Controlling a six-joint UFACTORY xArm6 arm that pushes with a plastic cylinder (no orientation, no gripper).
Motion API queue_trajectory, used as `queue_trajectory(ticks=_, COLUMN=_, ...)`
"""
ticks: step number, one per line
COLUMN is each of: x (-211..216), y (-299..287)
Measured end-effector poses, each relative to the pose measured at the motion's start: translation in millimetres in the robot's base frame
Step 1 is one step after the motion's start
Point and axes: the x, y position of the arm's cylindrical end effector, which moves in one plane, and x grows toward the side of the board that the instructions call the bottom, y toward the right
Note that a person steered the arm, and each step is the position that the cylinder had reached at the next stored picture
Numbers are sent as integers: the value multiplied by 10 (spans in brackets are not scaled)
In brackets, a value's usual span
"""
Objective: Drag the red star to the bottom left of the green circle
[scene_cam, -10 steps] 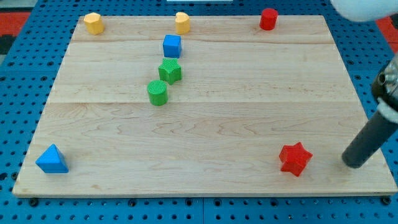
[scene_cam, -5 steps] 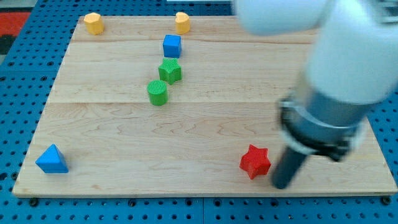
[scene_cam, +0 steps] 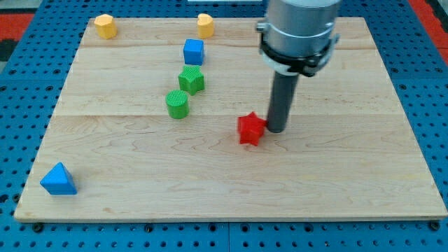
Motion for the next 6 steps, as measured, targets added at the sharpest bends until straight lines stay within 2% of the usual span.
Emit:
queue_trajectory(ticks=1, x=42, y=-439)
queue_trajectory(ticks=2, x=114, y=-600)
queue_trajectory(ticks=3, x=365, y=-332)
queue_trajectory(ticks=4, x=421, y=-457)
queue_trajectory(ticks=6, x=339, y=-1119)
